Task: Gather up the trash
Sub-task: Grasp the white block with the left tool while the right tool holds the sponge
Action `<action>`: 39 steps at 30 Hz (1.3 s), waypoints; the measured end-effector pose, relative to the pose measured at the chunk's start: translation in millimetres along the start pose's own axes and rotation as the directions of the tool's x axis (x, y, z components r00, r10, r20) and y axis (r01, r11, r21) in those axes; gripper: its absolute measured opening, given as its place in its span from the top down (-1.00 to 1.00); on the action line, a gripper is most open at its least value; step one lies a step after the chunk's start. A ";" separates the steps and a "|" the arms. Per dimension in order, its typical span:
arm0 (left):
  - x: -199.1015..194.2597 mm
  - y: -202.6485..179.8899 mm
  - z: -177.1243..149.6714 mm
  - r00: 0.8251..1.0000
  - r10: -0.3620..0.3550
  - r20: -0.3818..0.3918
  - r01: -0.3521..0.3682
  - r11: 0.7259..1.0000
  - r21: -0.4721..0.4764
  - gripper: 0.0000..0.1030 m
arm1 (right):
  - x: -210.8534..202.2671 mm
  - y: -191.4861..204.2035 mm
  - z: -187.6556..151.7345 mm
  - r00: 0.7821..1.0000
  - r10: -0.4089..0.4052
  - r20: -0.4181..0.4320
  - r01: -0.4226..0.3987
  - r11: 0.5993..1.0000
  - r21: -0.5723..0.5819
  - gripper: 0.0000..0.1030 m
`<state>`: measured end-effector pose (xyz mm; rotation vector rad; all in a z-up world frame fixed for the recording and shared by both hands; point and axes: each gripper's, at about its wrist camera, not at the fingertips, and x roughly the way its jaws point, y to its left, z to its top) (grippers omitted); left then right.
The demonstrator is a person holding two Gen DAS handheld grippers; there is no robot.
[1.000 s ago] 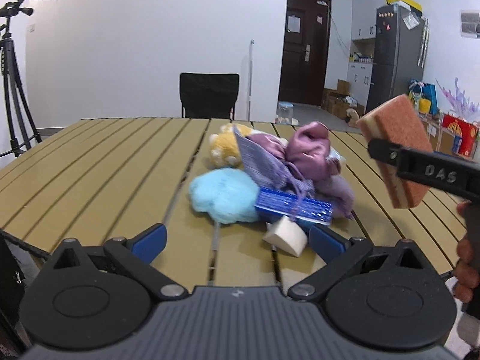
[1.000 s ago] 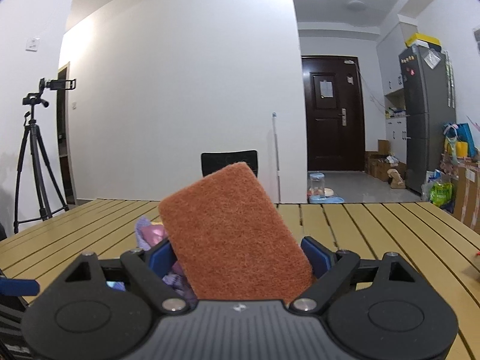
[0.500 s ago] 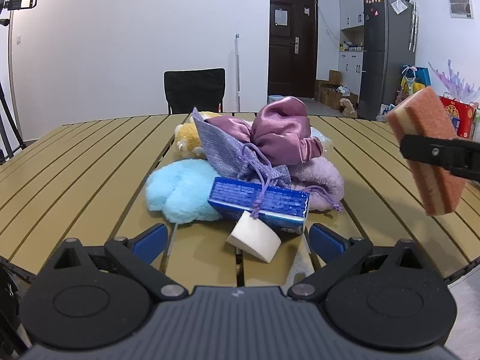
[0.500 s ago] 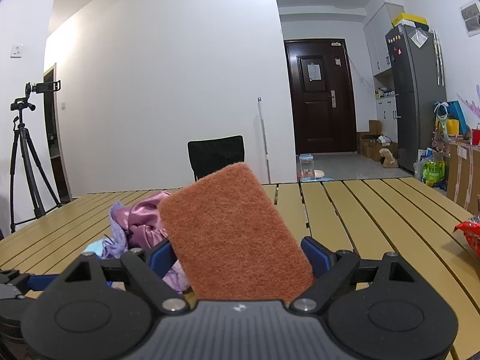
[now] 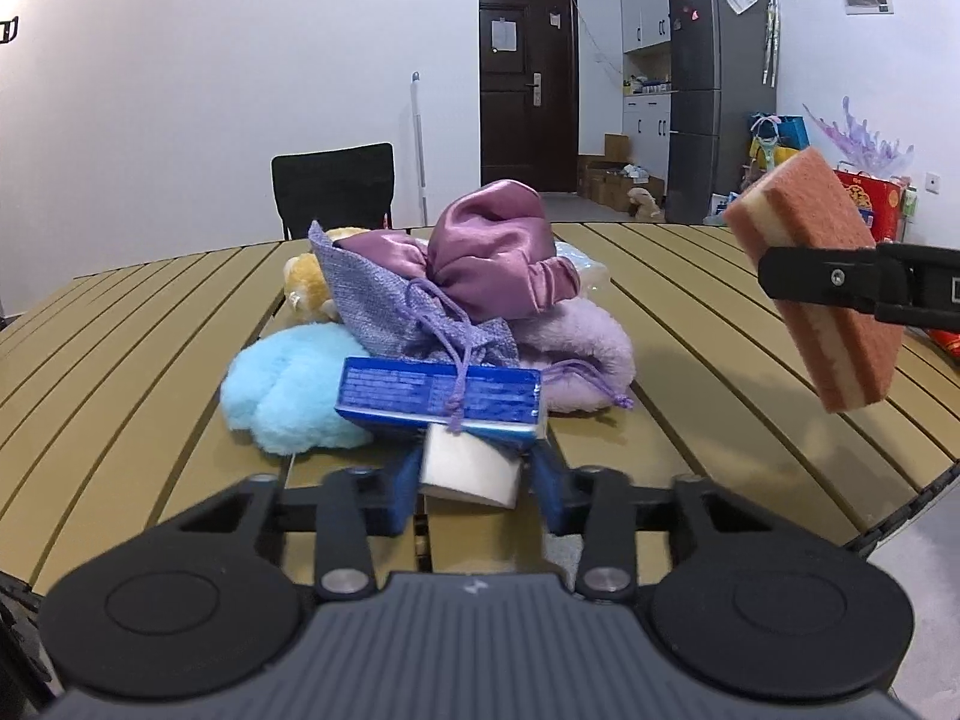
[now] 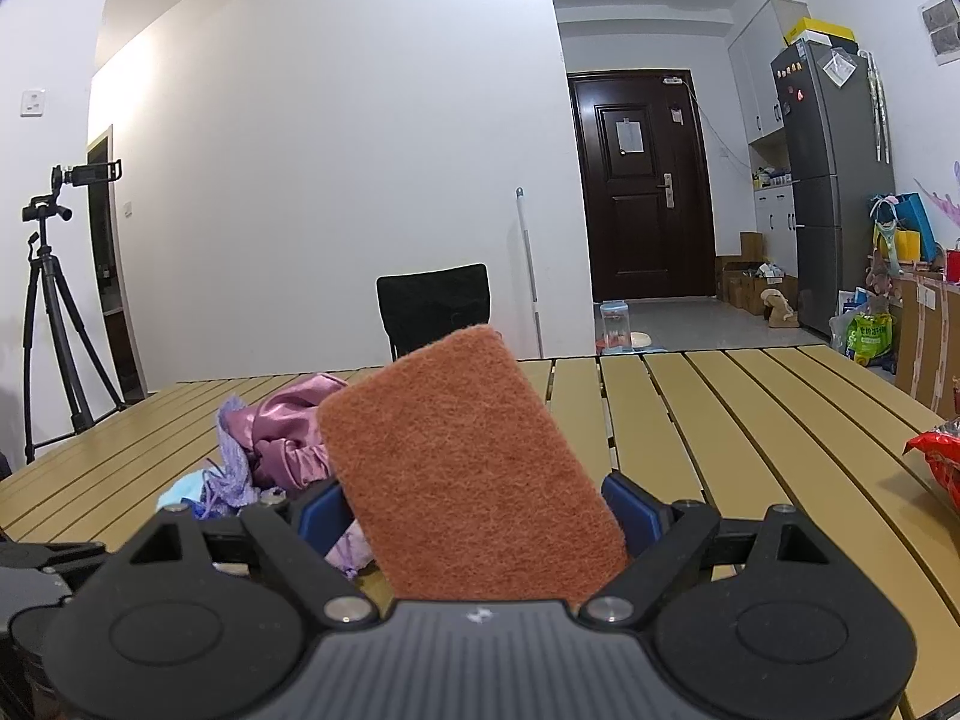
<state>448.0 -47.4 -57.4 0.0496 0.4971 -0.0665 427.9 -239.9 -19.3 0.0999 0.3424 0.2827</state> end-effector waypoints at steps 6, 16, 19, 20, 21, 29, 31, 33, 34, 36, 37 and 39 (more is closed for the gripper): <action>-2.5 3.9 -0.8 1.000 -0.005 -0.005 0.005 1.000 -0.005 0.37 | -1.2 0.6 -2.1 1.000 0.006 -0.001 -0.006 1.000 -0.002 -0.70; -15.5 4.9 4.0 1.000 -0.017 0.008 0.017 1.000 -0.009 0.38 | -8.2 0.1 -4.0 1.000 0.016 0.000 -0.016 1.000 -0.009 -0.70; -22.0 7.0 2.9 1.000 -0.022 0.012 0.023 1.000 -0.018 0.38 | -11.9 1.0 -4.1 1.000 0.019 0.001 -0.019 1.000 -0.007 -0.70; -24.1 7.8 2.5 1.000 -0.024 0.013 0.025 0.999 -0.022 0.38 | -13.1 1.6 -3.1 1.000 0.021 0.002 -0.021 1.000 -0.006 -0.70; -26.0 8.0 3.5 1.000 -0.025 0.015 0.025 0.999 -0.026 0.38 | -14.2 2.6 -3.2 1.000 0.022 0.002 -0.022 1.000 -0.005 -0.70; -52.9 16.2 2.1 0.998 -0.023 0.054 0.026 0.999 -0.045 0.38 | -27.5 8.6 -4.1 0.999 0.034 -0.006 -0.034 0.999 -0.008 -0.70; -61.2 17.4 1.5 0.997 -0.026 0.066 0.029 0.998 -0.051 0.38 | -32.4 12.9 -5.3 0.999 0.037 -0.007 -0.037 0.999 -0.011 -0.70; -68.8 18.8 0.6 0.997 -0.028 0.074 0.032 0.998 -0.056 0.38 | -38.0 16.9 -6.8 0.999 0.042 -0.006 -0.042 0.999 -0.017 -0.70; -72.6 19.4 -0.2 0.996 -0.028 0.079 0.033 0.998 -0.058 0.38 | -40.5 19.7 -7.9 0.999 0.044 -0.006 -0.044 0.999 -0.022 -0.70; -79.8 20.1 -2.0 0.996 -0.025 0.088 0.031 0.998 -0.058 0.38 | -45.7 24.6 -11.3 0.999 0.046 -0.007 -0.046 0.998 -0.030 -0.70; -83.7 20.8 -3.0 0.995 -0.024 0.092 0.029 0.998 -0.057 0.38 | -49.1 26.5 -13.6 0.999 0.047 -0.009 -0.048 0.998 -0.030 -0.70; -90.7 22.5 -4.8 0.995 -0.021 0.096 0.026 0.998 -0.057 0.38 | -56.5 29.7 -19.4 0.999 0.048 -0.016 -0.048 0.998 -0.027 -0.70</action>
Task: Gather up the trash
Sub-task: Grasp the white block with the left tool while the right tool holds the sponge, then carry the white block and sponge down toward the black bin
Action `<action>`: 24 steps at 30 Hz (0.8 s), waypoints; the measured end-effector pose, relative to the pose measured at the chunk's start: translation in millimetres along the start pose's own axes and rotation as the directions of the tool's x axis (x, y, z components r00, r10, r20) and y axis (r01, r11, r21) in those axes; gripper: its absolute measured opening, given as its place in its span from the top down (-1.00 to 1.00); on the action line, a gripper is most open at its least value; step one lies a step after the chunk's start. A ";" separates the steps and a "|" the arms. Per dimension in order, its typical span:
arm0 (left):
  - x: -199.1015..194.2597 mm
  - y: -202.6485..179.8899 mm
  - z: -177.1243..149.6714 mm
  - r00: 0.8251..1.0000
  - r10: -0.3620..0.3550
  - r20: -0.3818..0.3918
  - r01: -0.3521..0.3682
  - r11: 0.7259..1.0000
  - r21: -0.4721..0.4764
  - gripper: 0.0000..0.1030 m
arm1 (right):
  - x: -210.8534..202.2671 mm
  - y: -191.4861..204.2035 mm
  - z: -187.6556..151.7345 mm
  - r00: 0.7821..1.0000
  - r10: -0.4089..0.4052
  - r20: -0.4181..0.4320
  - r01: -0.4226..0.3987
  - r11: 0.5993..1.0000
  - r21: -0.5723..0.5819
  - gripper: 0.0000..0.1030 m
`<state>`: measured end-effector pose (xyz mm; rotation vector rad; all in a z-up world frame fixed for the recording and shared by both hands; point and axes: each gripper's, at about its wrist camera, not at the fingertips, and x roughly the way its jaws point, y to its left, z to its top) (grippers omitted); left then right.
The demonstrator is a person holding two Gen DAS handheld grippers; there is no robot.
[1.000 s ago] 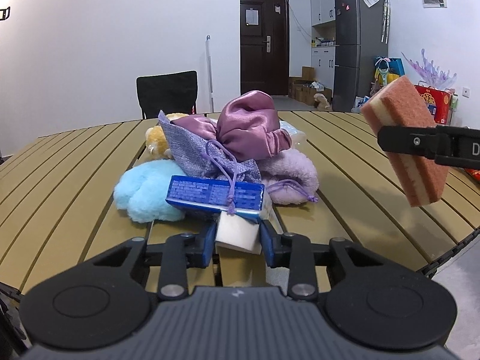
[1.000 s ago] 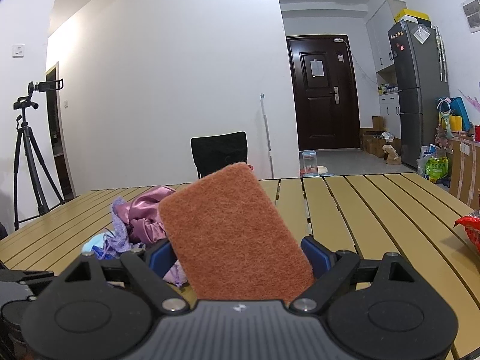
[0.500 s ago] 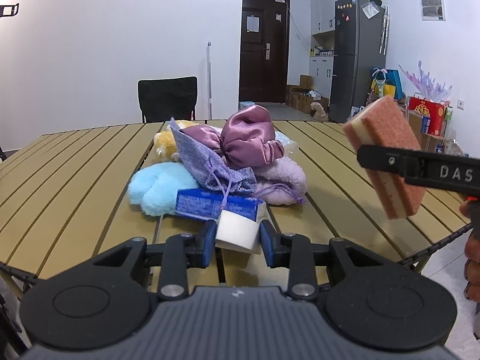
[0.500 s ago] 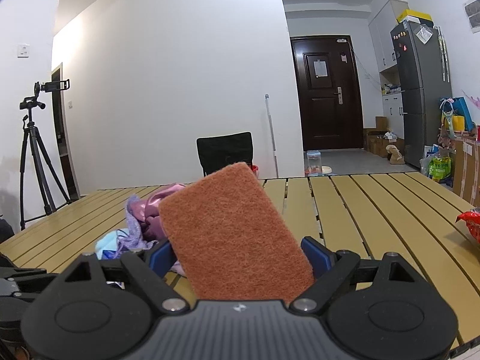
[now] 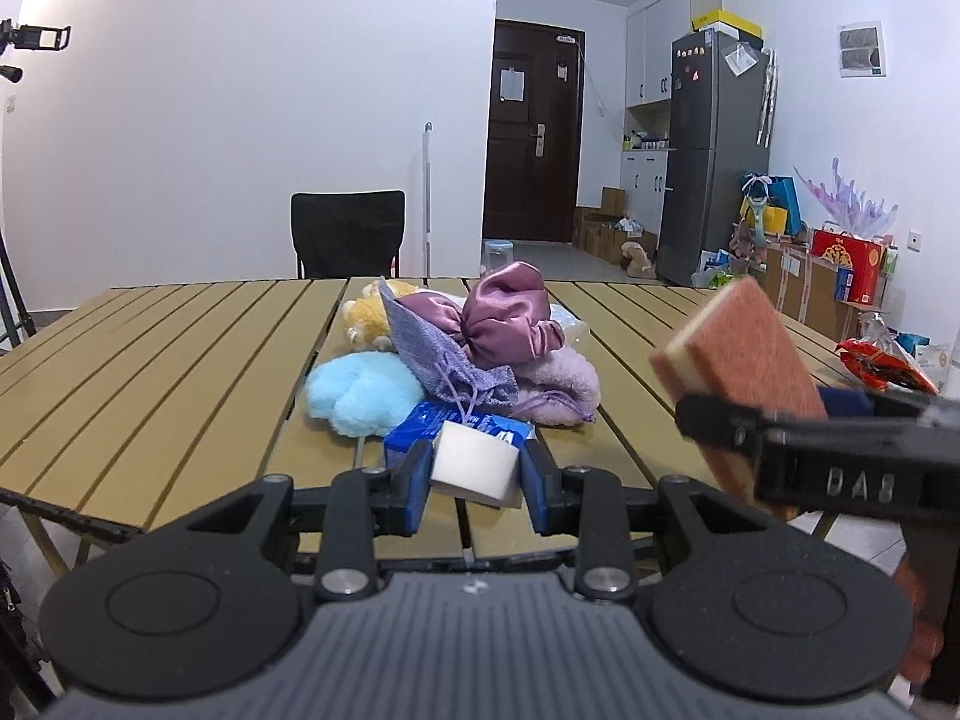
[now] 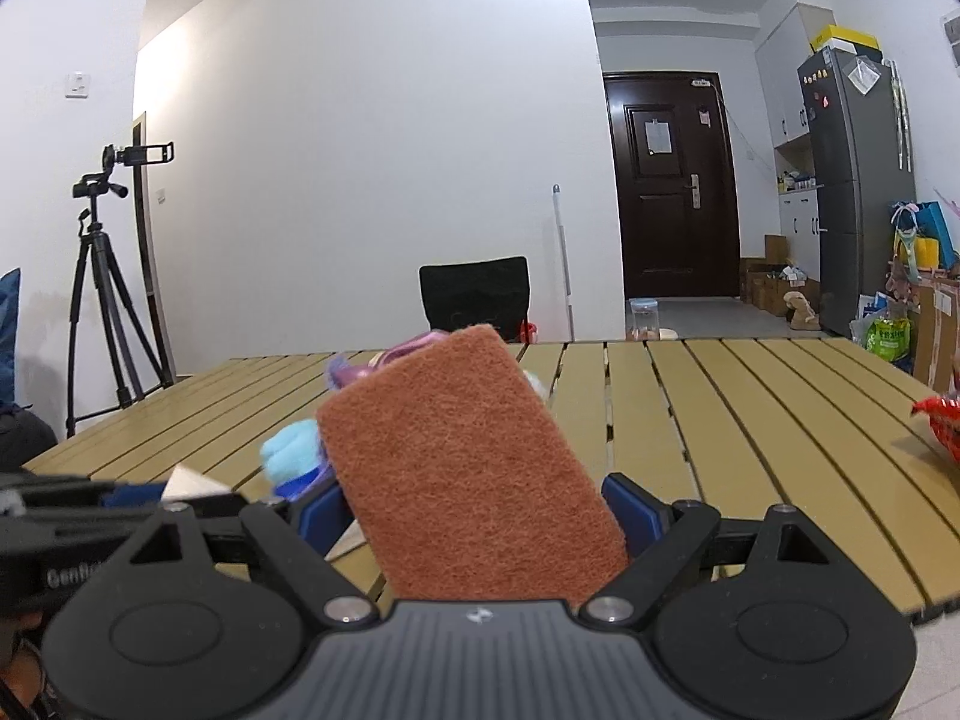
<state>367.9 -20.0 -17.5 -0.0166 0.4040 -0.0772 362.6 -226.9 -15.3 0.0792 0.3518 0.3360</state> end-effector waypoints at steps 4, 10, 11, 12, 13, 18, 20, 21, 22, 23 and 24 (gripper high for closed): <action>-17.5 4.9 -3.7 1.000 0.006 0.009 -0.006 1.000 -0.013 0.38 | -13.5 6.1 -10.1 1.000 -0.003 -0.011 0.003 1.000 0.004 -0.70; -40.7 15.6 -17.6 1.000 0.027 0.000 -0.027 0.999 -0.040 0.38 | -33.4 12.5 -30.3 0.999 -0.006 -0.039 0.007 1.000 0.026 -0.70; -46.1 15.8 -20.5 0.999 0.033 -0.002 -0.033 0.999 -0.041 0.38 | -36.3 14.3 -33.5 0.999 -0.006 -0.045 0.007 1.000 0.028 -0.70; -50.0 16.8 -23.2 0.999 0.035 -0.004 -0.036 0.998 -0.042 0.38 | -38.5 15.6 -36.4 0.999 -0.005 -0.052 0.007 1.000 0.030 -0.70; -53.4 17.9 -26.1 0.999 0.038 -0.007 -0.039 0.998 -0.044 0.38 | -41.1 16.5 -39.4 0.998 -0.004 -0.060 0.006 0.999 0.031 -0.70; -69.6 20.5 -40.1 0.998 0.055 -0.029 -0.056 0.997 -0.047 0.38 | -54.8 25.4 -61.8 0.995 -0.008 -0.097 0.012 0.999 0.044 -0.70; -74.8 21.9 -46.5 0.997 0.060 -0.041 -0.062 0.997 -0.048 0.38 | -59.6 26.3 -69.8 0.993 -0.012 -0.116 0.018 0.999 0.047 -0.70; -77.1 22.2 -49.1 0.997 0.062 -0.047 -0.064 0.997 -0.049 0.38 | -62.7 27.9 -75.9 0.992 -0.014 -0.125 0.020 0.999 0.049 -0.70; -79.7 22.8 -51.7 0.997 0.064 -0.052 -0.067 0.997 -0.049 0.38 | -65.6 27.8 -81.1 0.991 -0.015 -0.135 0.022 0.999 0.050 -0.70; -82.4 23.2 -54.7 0.996 0.067 -0.057 -0.070 0.996 -0.050 0.38 | -65.9 26.4 -82.6 0.989 -0.016 -0.144 0.024 0.998 0.050 -0.70; -84.8 23.6 -57.7 0.996 0.069 -0.062 -0.072 0.996 -0.051 0.38 | -67.9 27.3 -86.7 0.988 -0.018 -0.155 0.026 0.998 0.049 -0.70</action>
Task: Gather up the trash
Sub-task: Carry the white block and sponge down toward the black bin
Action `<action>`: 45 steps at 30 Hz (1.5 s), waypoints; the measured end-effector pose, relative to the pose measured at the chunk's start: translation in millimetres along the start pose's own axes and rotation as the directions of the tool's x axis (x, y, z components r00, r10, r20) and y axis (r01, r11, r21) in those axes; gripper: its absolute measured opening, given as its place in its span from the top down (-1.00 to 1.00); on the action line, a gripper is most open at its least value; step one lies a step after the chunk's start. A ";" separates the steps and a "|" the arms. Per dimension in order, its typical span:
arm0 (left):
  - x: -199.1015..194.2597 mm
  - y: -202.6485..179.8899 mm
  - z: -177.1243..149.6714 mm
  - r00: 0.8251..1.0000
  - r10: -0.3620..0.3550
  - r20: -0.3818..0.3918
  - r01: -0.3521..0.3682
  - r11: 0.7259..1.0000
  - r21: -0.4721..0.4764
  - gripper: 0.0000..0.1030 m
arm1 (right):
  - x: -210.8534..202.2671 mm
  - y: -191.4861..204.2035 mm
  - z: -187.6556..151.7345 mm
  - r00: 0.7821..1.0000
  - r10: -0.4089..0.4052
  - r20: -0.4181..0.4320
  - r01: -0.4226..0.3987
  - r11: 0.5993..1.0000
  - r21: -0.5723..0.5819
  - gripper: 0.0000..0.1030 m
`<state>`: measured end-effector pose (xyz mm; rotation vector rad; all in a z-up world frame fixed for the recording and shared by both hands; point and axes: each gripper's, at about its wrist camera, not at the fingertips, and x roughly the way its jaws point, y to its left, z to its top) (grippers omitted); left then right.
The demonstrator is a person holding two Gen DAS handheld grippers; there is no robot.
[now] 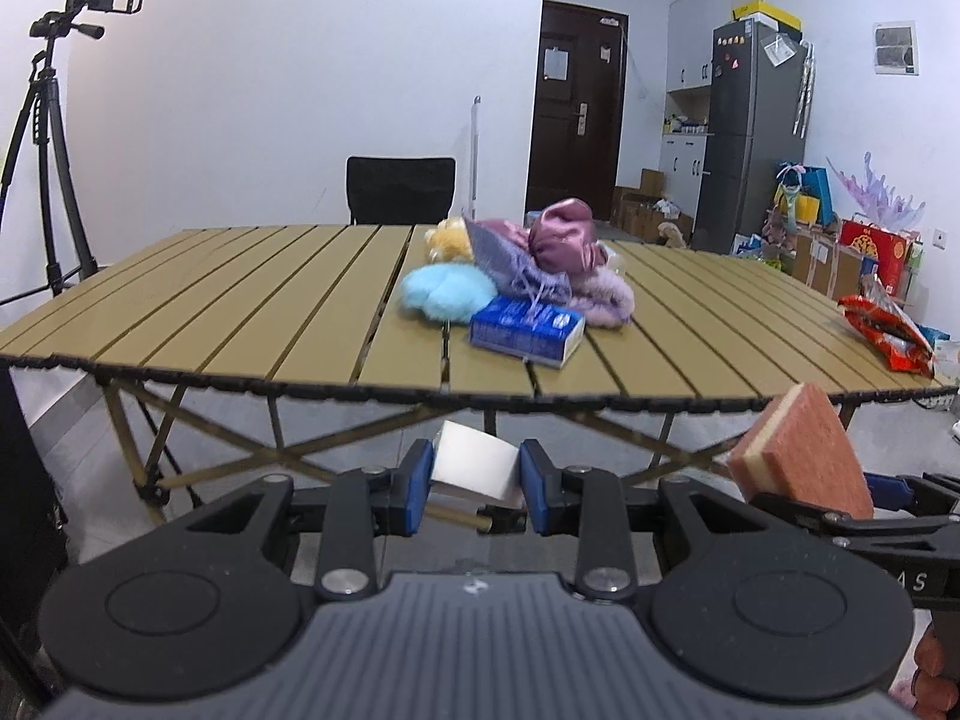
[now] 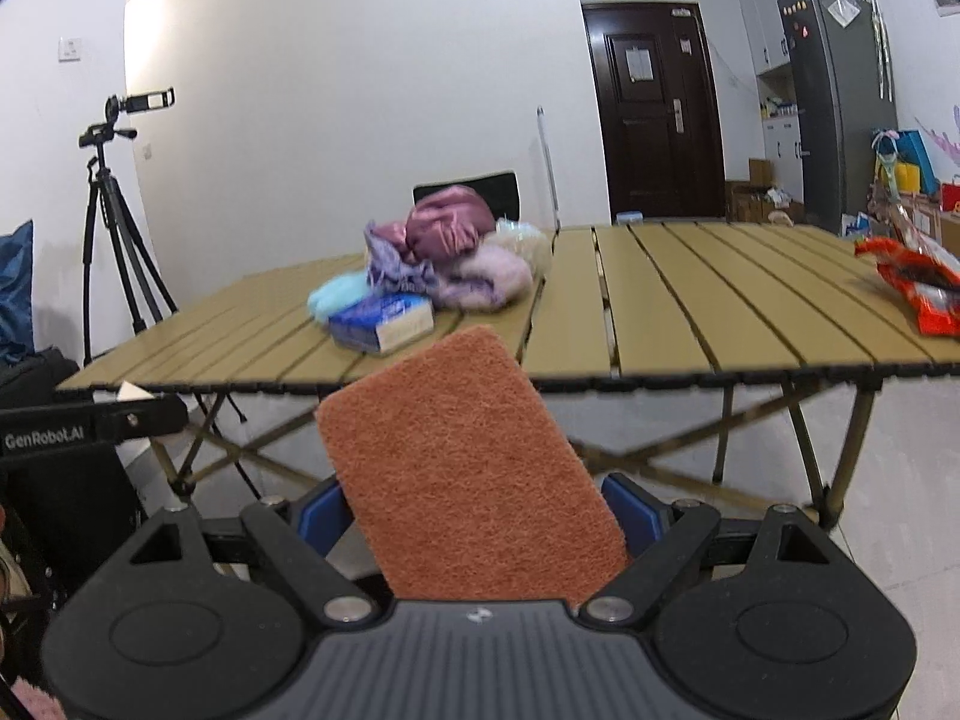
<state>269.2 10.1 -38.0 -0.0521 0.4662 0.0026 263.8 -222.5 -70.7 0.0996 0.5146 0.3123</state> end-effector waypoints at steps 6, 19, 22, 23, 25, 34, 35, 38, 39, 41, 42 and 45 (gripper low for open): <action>-13.6 4.1 -16.6 1.000 0.008 -0.030 -0.009 1.000 -0.013 0.38 | -8.8 2.1 -26.7 0.998 -0.008 -0.064 0.008 1.000 -0.006 -0.70; -19.9 12.3 -62.5 0.984 0.063 -0.165 -0.064 0.998 -0.003 0.38 | -21.3 9.8 -75.2 0.980 -0.038 -0.196 0.037 0.999 -0.010 -0.70; -15.5 15.1 -76.5 0.972 0.087 -0.216 -0.087 0.996 0.010 0.38 | -19.3 10.0 -83.8 0.972 -0.049 -0.230 0.047 0.999 -0.011 -0.70; -13.2 16.0 -81.7 0.966 0.098 -0.238 -0.097 0.995 0.015 0.38 | -18.2 9.8 -86.0 0.969 -0.052 -0.241 0.051 0.999 -0.011 -0.70; -8.3 19.2 -91.5 0.951 0.115 -0.285 -0.114 0.993 0.022 0.38 | -15.1 8.5 -90.9 0.963 -0.059 -0.265 0.060 0.998 -0.004 -0.70; 9.0 42.6 -109.0 0.893 0.157 -0.423 -0.182 0.983 -0.019 0.38 | -7.6 -1.4 -100.2 0.941 -0.076 -0.330 0.093 0.995 0.038 -0.70; 10.3 42.4 -109.2 0.887 0.161 -0.434 -0.186 0.982 -0.016 0.38 | -6.6 -2.0 -100.8 0.938 -0.078 -0.336 0.097 0.994 0.040 -0.70; 14.5 41.0 -111.8 0.871 0.173 -0.459 -0.196 0.981 -0.002 0.38 | -3.3 -3.4 -103.5 0.930 -0.089 -0.357 0.110 0.993 0.041 -0.70; 16.0 39.8 -112.8 0.866 0.178 -0.468 -0.200 0.980 0.004 0.38 | -1.9 -4.1 -104.2 0.927 -0.092 -0.364 0.115 0.992 0.042 -0.70; 20.4 40.4 -115.2 0.852 0.186 -0.490 -0.206 0.978 0.012 0.38 | 2.0 -5.5 -105.8 0.919 -0.100 -0.381 0.127 0.991 0.047 -0.70; 23.0 41.0 -116.1 0.844 0.187 -0.503 -0.209 0.978 0.012 0.38 | 4.1 -6.6 -106.8 0.915 -0.104 -0.390 0.134 0.990 0.050 -0.70; 30.2 43.7 -118.9 0.822 0.190 -0.536 -0.222 0.975 0.006 0.38 | 9.1 -8.7 -109.8 0.905 -0.112 -0.410 0.149 0.987 0.058 -0.70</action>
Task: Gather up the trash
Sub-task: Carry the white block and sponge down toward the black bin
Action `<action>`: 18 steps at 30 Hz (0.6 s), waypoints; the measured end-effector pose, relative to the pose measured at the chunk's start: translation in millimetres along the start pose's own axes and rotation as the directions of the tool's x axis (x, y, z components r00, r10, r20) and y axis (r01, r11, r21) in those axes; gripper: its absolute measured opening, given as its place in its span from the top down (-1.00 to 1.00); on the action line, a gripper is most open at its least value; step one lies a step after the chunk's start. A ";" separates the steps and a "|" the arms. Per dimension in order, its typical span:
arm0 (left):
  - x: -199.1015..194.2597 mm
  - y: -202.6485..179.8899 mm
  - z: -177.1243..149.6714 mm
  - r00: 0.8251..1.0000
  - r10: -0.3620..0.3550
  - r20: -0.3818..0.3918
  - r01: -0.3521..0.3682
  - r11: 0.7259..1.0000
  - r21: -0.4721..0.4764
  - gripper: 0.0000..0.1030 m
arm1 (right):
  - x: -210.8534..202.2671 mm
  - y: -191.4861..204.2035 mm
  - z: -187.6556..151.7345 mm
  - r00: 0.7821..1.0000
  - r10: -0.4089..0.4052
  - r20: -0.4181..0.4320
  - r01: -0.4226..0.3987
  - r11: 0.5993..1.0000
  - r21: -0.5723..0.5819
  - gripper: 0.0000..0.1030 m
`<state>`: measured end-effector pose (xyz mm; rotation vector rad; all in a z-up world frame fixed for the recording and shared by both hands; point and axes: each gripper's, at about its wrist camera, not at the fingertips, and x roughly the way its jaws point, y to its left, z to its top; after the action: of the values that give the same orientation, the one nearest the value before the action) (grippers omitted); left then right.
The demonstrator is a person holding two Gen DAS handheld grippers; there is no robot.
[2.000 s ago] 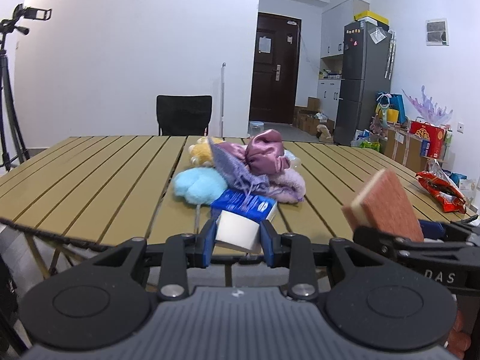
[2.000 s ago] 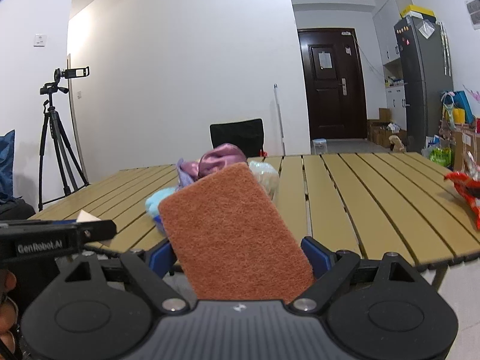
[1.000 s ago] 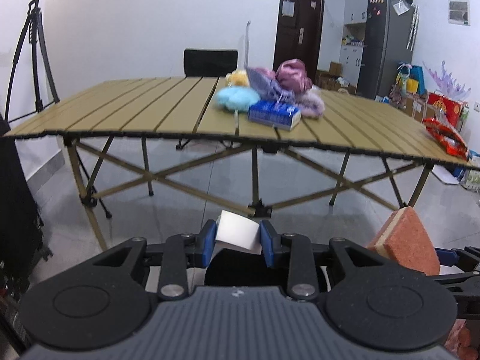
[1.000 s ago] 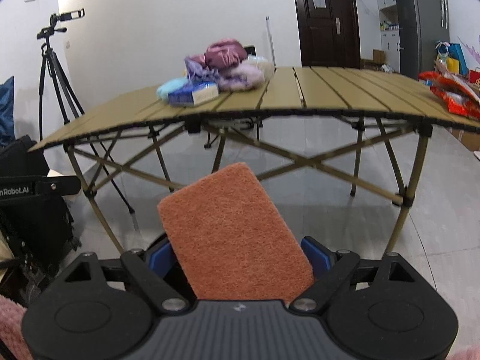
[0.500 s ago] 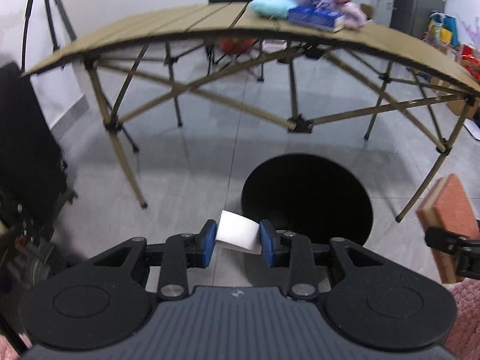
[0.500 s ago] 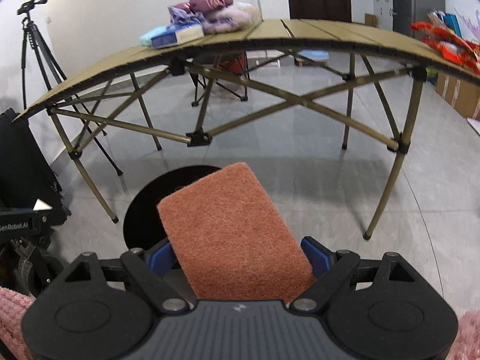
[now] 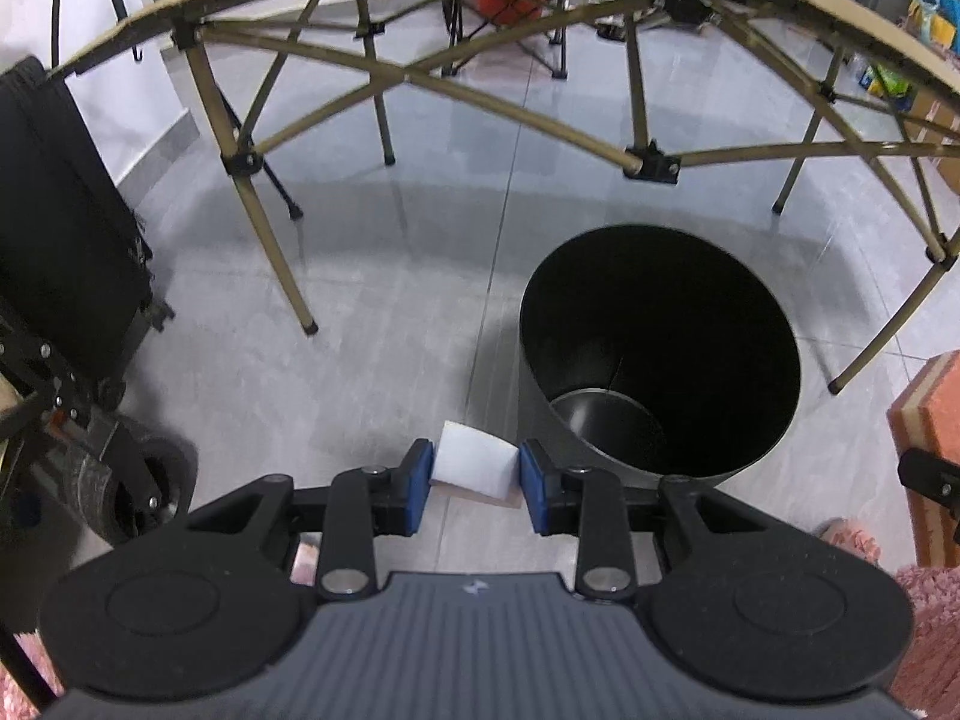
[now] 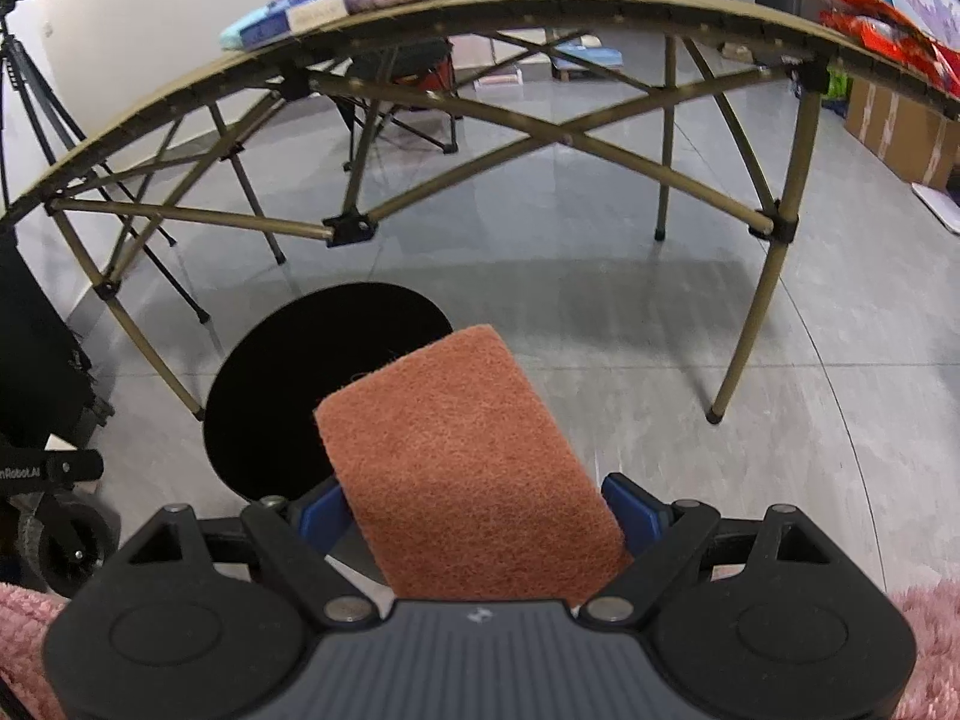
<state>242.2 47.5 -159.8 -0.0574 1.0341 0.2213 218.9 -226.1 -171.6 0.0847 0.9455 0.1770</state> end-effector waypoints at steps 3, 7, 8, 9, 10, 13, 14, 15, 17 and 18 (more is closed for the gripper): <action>4.3 -0.6 2.7 1.000 0.000 -0.019 0.000 1.000 -0.008 0.38 | 4.2 0.0 0.6 1.000 -0.008 -0.013 0.008 1.000 0.004 -0.70; 8.1 -5.8 8.8 0.999 -0.001 -0.032 0.001 1.000 -0.007 0.38 | 10.2 -0.9 2.0 0.999 -0.022 -0.027 0.022 1.000 0.013 -0.70; 9.4 -7.9 10.4 0.999 -0.002 -0.038 0.001 1.000 -0.007 0.38 | 11.5 -1.9 2.5 0.999 -0.027 -0.029 0.027 0.999 0.017 -0.70; 10.9 -10.2 12.4 0.999 -0.003 -0.042 0.003 1.000 -0.007 0.38 | 12.8 -3.0 3.1 0.999 -0.033 -0.030 0.034 0.999 0.023 -0.70; 12.3 -12.5 14.0 0.999 -0.005 -0.043 0.005 1.000 -0.006 0.38 | 14.6 -4.2 3.6 0.999 -0.039 -0.031 0.040 0.999 0.029 -0.70; 14.9 -20.5 18.6 0.999 -0.010 -0.050 0.009 1.000 -0.003 0.38 | 20.5 -9.5 5.9 0.998 -0.053 -0.040 0.055 0.997 0.052 -0.70; 15.4 -23.9 20.3 0.999 -0.012 -0.051 0.012 1.000 -0.001 0.38 | 22.6 -11.5 6.7 0.997 -0.059 -0.043 0.061 0.996 0.059 -0.70; 16.0 -27.2 21.7 0.999 -0.015 -0.052 0.015 1.000 0.003 0.38 | 24.6 -13.5 7.5 0.997 -0.065 -0.045 0.068 0.996 0.066 -0.70; 17.9 -33.7 24.2 0.998 -0.020 -0.056 0.020 1.000 0.006 0.38 | 28.1 -17.6 9.2 0.996 -0.074 -0.050 0.078 0.994 0.079 -0.70; 19.0 -36.8 25.6 0.998 -0.022 -0.059 0.023 1.000 0.008 0.38 | 29.7 -19.5 10.0 0.996 -0.079 -0.051 0.083 0.993 0.084 -0.70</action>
<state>280.8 18.4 -165.1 -0.0680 1.0930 0.1953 246.3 -239.7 -192.5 0.1222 1.0027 0.0633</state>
